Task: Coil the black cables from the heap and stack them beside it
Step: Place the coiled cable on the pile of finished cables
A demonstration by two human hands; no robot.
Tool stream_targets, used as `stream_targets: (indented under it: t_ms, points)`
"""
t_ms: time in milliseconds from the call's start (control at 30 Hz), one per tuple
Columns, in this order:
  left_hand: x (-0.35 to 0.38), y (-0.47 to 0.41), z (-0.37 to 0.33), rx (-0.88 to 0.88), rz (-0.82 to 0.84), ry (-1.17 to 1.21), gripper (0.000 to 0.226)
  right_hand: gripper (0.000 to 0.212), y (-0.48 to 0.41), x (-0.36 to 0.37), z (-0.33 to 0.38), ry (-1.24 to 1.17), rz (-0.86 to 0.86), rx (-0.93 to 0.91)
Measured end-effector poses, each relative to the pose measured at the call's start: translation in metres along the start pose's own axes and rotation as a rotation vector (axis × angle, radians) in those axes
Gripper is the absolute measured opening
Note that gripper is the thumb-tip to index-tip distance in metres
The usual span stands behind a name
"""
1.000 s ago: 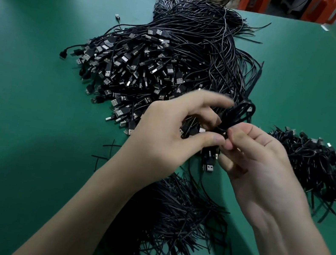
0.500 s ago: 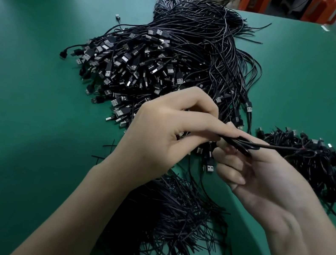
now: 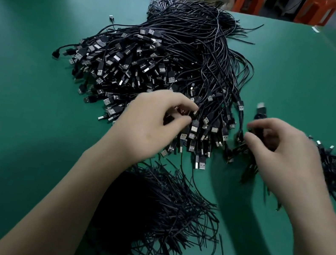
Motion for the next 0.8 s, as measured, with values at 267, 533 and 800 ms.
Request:
stream_targets:
  t_ms: [267,533,800]
  points:
    - [0.015,-0.064,-0.002,-0.249,-0.11,-0.438,0.048,0.045,-0.002,-0.014,-0.021,0.391,0.181,0.197]
    - [0.018,-0.08,0.005,-0.336,0.011,-0.384,0.03,0.053,-0.001,-0.018,-0.017,0.35,0.138,0.157]
    - [-0.023,-0.034,-0.013,-0.241,0.197,0.027,0.023,0.041,0.008,0.019,0.037,-0.459,0.244,-0.024]
Point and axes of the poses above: each hand's wrist, its own y-axis away from the middle knuckle, its own x-axis out of the palm, z = x × y, the point moved 2 cm from there along -y, towards the middle knuckle, and after that the axes turned 11 degrees about -x, right-handed, at the moved point
